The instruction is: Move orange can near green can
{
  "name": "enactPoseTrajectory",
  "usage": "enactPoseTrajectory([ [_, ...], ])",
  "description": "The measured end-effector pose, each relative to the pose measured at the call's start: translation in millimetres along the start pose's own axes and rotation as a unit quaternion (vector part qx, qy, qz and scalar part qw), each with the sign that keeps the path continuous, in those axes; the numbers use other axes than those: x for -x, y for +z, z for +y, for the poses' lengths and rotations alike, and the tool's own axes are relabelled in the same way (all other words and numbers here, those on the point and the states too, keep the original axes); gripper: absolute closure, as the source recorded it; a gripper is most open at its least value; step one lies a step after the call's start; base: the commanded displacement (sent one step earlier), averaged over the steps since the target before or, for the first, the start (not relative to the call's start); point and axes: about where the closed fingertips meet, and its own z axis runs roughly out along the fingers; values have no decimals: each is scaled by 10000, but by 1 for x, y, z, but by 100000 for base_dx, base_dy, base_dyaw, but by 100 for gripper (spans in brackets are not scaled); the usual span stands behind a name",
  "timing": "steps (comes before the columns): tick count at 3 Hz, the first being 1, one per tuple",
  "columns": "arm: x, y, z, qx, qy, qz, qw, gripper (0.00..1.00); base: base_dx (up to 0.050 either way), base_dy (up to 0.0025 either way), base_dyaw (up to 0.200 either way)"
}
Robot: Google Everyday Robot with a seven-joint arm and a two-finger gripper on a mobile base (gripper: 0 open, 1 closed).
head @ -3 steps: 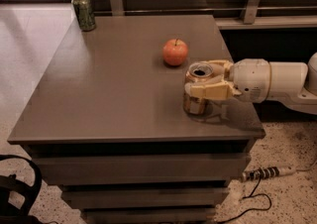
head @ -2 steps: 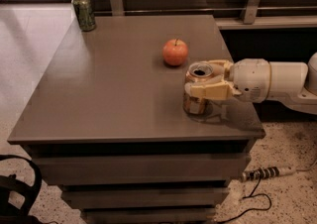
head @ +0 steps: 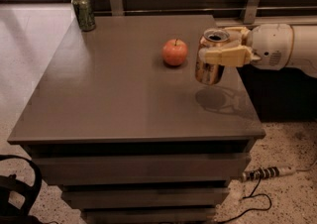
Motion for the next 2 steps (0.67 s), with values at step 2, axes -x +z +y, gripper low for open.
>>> enactPoseTrajectory([
  [2, 79, -10, -62, -409, 136, -163, 9989, 100, 0, 0, 0],
])
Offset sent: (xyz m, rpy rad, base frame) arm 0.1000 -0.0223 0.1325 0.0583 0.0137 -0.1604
